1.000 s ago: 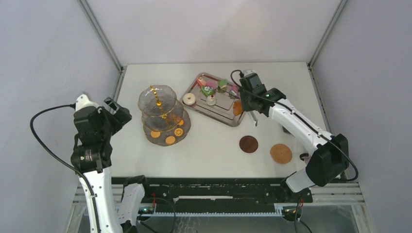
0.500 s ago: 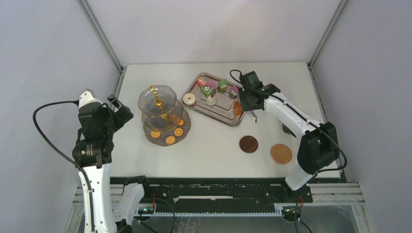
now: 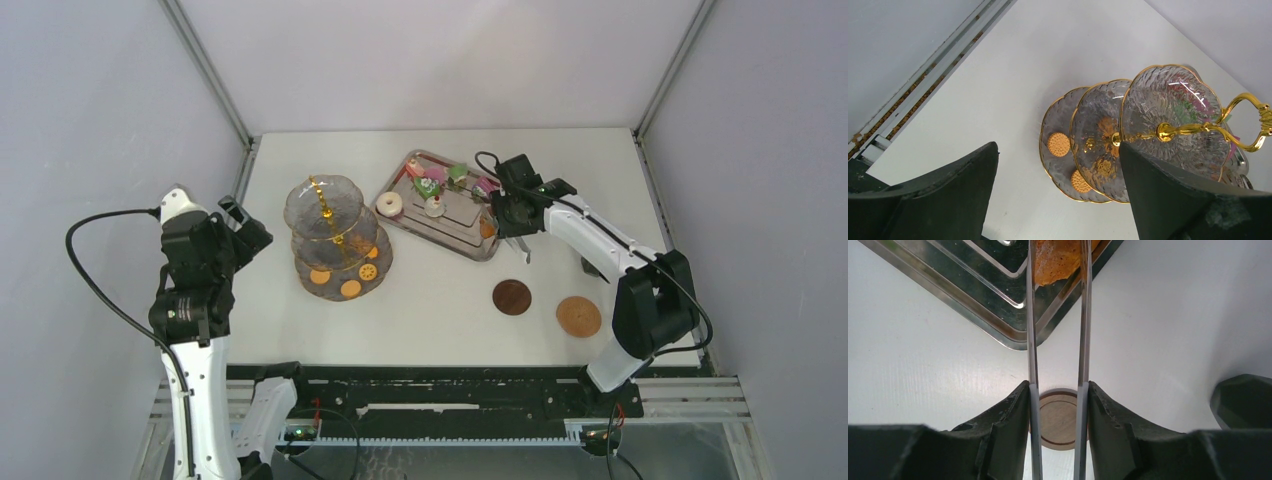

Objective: Serve the afternoon tea

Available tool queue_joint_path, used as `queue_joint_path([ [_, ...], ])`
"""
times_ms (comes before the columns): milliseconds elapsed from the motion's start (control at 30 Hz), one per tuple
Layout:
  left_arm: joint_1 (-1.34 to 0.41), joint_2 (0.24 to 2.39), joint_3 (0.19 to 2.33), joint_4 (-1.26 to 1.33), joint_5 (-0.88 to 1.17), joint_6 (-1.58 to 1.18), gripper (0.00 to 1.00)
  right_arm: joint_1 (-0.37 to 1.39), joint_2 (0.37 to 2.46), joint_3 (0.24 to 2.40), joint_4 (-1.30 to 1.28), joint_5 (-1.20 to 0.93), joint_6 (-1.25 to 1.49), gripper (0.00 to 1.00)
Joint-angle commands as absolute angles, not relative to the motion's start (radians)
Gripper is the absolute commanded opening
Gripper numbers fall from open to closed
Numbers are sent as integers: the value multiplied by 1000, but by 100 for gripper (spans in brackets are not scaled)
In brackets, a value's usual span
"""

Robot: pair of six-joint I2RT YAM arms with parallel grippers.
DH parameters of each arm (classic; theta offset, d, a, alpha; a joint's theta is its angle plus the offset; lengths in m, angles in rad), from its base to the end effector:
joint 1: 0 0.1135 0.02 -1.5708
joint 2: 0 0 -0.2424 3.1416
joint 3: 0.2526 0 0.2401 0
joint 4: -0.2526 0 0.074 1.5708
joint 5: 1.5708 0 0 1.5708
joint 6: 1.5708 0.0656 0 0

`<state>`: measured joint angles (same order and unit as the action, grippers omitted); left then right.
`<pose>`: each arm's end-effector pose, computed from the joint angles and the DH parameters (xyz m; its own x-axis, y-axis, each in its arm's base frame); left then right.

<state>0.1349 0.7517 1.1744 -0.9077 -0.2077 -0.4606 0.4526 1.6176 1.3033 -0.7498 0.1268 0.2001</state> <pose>0.1494 0.0339 0.3647 -0.2750 -0.4762 -0.8352 -0.4851 0.8187 -0.3071 0.3080 0.1406 0.2192 -0.8459 -0.1921 -0.4976 -0.2147 0.9766 -0.0119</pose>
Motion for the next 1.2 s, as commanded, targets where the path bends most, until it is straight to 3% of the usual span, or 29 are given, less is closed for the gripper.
queue_joint_path([
  [0, 132, 745, 1184, -884, -219, -438, 94, 446, 1588, 1306, -690, 124, 227, 50],
  [367, 130, 750, 1162, -870, -214, -442, 94, 467, 1510, 1283, -684, 196, 225, 52],
  [867, 131, 746, 1153, -868, -221, -435, 94, 480, 1634, 1283, -681, 187, 232, 56],
  [967, 130, 743, 1148, -868, -221, -438, 94, 486, 1627, 1283, -677, 186, 230, 48],
  [1167, 131, 739, 1150, -869, -222, -437, 95, 503, 1554, 1283, -666, 193, 215, 7],
])
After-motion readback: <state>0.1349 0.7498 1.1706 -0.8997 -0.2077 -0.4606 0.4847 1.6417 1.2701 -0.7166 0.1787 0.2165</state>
